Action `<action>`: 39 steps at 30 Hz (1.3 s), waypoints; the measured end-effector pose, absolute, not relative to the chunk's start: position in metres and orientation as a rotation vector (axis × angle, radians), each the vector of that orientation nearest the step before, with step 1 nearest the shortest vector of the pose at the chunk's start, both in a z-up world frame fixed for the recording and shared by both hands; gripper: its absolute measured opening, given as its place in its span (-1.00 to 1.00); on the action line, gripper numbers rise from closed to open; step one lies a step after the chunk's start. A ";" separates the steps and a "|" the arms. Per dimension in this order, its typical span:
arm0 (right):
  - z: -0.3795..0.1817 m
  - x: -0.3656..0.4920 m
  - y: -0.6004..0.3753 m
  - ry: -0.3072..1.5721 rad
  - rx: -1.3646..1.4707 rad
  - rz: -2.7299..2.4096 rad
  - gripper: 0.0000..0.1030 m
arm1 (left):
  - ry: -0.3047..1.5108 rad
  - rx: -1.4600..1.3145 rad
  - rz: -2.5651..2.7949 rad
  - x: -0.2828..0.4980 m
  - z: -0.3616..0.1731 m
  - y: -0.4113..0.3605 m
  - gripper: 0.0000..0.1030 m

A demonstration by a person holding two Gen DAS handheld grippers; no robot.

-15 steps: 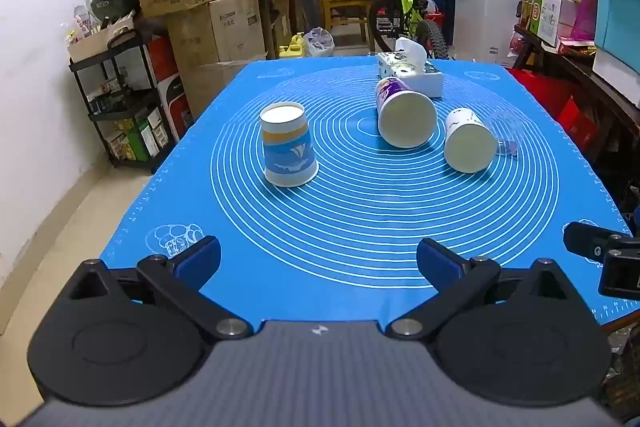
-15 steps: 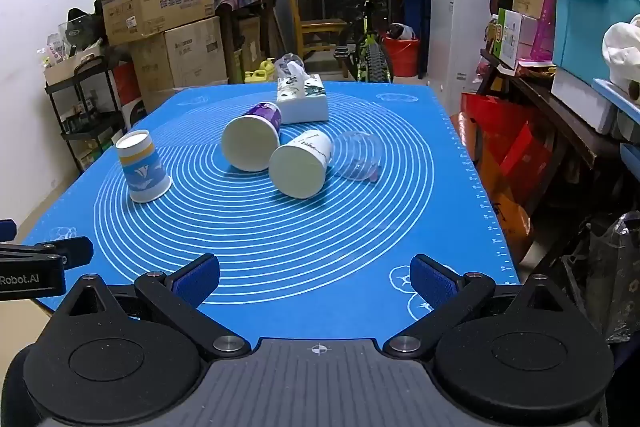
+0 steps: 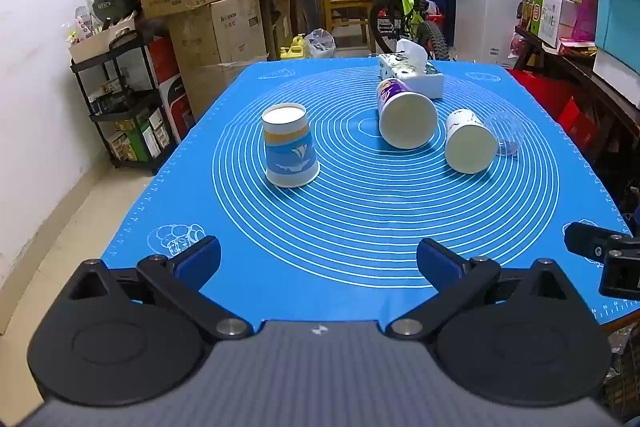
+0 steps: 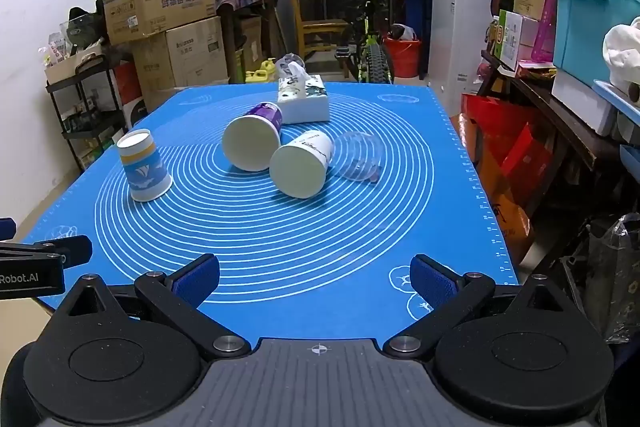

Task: Flip cup upside down

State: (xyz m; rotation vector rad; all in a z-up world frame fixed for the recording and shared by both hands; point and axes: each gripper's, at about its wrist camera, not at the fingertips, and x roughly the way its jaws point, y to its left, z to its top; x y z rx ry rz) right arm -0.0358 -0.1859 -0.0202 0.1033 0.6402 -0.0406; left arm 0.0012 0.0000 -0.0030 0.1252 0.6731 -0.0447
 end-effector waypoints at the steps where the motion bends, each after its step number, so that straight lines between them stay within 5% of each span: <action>1: -0.021 -0.036 -0.186 0.640 0.103 -0.041 0.95 | 0.673 0.126 -0.045 0.000 -0.001 0.000 0.99; 39: -0.025 -0.035 -0.188 0.650 0.085 -0.048 0.95 | 0.677 0.132 -0.055 -0.002 -0.005 -0.002 0.99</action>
